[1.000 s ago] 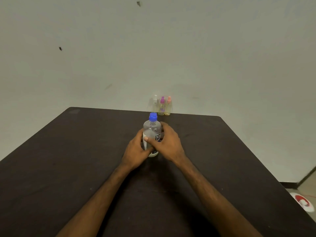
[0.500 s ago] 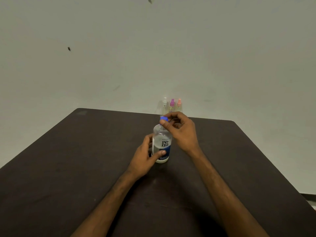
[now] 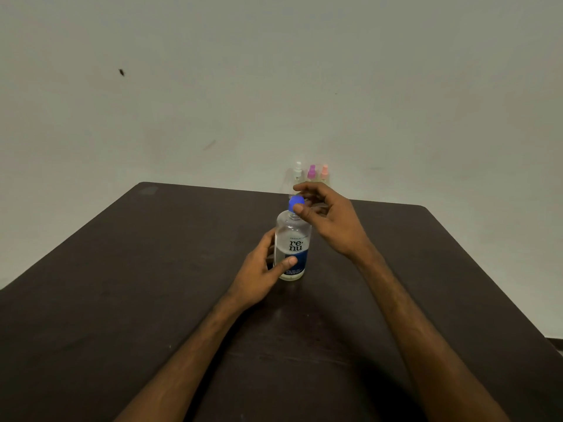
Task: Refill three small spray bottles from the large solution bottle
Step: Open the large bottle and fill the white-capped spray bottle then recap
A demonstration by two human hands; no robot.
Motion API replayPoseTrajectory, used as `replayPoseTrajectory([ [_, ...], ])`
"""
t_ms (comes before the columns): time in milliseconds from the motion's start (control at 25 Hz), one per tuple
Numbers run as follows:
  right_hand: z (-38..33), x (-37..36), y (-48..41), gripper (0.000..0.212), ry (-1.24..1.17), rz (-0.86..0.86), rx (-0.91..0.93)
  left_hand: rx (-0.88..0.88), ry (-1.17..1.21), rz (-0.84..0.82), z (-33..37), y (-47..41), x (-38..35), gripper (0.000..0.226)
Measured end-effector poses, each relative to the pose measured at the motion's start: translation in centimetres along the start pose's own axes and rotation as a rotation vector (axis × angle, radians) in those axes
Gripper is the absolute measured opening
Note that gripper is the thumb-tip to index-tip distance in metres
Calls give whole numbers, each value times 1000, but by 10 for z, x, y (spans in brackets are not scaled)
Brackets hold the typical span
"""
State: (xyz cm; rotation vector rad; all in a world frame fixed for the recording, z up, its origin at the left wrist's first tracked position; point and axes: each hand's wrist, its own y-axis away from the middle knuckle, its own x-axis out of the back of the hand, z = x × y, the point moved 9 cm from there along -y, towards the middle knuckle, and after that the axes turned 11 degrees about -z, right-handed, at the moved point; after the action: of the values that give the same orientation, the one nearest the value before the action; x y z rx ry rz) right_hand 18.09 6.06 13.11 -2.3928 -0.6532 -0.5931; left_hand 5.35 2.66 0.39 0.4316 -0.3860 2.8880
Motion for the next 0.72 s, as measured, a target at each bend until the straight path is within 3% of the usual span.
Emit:
replayPoseTrajectory([
  [160, -4, -5, -2, 26, 110, 14, 19, 4, -11, 2, 1, 1, 1, 72],
  [360, -8, -8, -5, 46, 31, -282, -80, 12, -27, 4, 1, 0, 1, 69],
  [440, -12, -3, -7, 46, 45, -217, -79, 17, -25, 6, -1, 0, 2, 70],
  [560, -18, 2, -7, 36, 279, -74, -55, 25, -24, 3, -1, 0, 1, 71],
  [720, -23, -1, -12, 28, 281, -167, -30, 32, -11, 10, 0, 1, 1, 69],
])
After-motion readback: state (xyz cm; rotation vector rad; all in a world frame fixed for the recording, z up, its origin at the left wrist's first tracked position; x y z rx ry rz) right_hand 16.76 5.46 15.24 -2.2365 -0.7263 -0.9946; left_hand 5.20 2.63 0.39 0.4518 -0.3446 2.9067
